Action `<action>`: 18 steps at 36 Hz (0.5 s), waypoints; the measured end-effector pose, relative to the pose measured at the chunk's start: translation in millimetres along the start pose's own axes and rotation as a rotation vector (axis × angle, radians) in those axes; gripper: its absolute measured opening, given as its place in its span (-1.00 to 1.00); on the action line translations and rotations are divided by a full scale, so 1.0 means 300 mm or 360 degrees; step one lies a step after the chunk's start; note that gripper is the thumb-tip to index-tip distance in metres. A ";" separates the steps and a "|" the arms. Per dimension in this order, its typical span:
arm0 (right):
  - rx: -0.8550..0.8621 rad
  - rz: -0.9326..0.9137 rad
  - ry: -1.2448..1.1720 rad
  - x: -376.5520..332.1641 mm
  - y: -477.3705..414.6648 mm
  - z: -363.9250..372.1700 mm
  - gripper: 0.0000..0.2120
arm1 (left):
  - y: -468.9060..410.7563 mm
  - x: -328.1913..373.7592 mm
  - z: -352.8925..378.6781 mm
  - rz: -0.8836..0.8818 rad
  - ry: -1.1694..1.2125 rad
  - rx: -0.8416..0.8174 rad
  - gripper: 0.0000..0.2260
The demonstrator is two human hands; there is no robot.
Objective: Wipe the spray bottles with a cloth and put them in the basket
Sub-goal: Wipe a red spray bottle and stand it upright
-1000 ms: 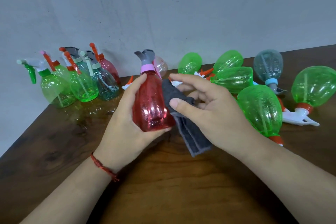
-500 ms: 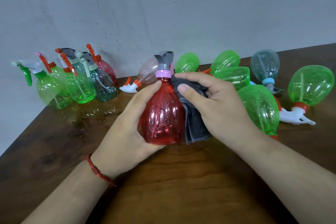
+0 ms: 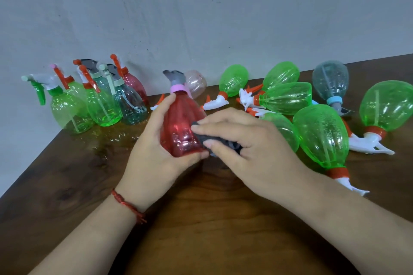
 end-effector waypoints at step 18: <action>0.0296 0.0370 -0.0450 0.064 -0.027 -0.088 -0.73 | 0.031 0.054 0.039 0.0254 -0.0158 -0.0249 0.08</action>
Point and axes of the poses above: each hand's wrist, its own y-axis away from the middle knuckle, its own z-axis out of the palm, x = y × z, the point moved 7 cm from there along -y, towards the middle knuckle, and after that the axes turned 15 degrees about -y, right-handed, at the moved point
